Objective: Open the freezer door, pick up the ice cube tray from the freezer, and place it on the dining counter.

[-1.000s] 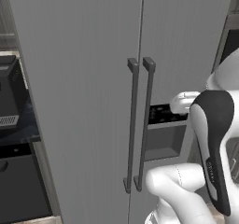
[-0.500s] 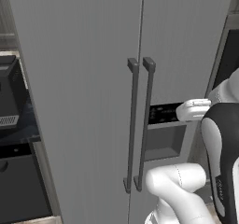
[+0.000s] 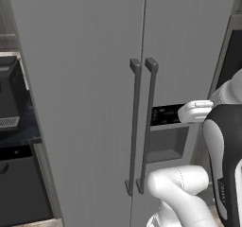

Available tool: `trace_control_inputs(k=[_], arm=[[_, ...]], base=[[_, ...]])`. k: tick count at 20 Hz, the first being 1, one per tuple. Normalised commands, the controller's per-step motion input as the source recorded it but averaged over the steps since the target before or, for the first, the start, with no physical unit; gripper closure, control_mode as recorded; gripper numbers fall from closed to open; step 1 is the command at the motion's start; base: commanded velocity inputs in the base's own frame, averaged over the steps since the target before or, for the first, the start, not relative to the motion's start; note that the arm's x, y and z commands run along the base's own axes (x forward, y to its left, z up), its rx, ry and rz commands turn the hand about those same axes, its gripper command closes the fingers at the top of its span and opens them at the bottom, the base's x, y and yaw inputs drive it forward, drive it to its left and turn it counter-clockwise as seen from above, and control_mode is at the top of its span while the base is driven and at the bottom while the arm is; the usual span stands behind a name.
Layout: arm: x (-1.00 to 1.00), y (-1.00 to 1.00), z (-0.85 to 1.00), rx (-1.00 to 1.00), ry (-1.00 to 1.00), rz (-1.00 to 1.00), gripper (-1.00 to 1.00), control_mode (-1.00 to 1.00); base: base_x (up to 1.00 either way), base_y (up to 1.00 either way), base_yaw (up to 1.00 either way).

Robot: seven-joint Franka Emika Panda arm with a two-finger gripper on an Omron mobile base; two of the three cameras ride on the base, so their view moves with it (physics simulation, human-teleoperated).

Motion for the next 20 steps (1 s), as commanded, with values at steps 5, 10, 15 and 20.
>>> trace_control_inputs(k=[5,10,15,20], arm=[[0.0,0.0,0.0,0.0,0.0,0.0,-1.0,1.0],[0.0,0.0,0.0,0.0,0.0,0.0,-1.0,1.0],[0.0,0.0,0.0,0.0,0.0,0.0,-1.0,1.0],[0.0,0.0,0.0,0.0,0.0,0.0,-1.0,1.0]], base=[[-0.1,0.58,0.0],[-0.03,0.59,0.0],[0.0,0.48,0.0],[0.0,0.45,0.0]])
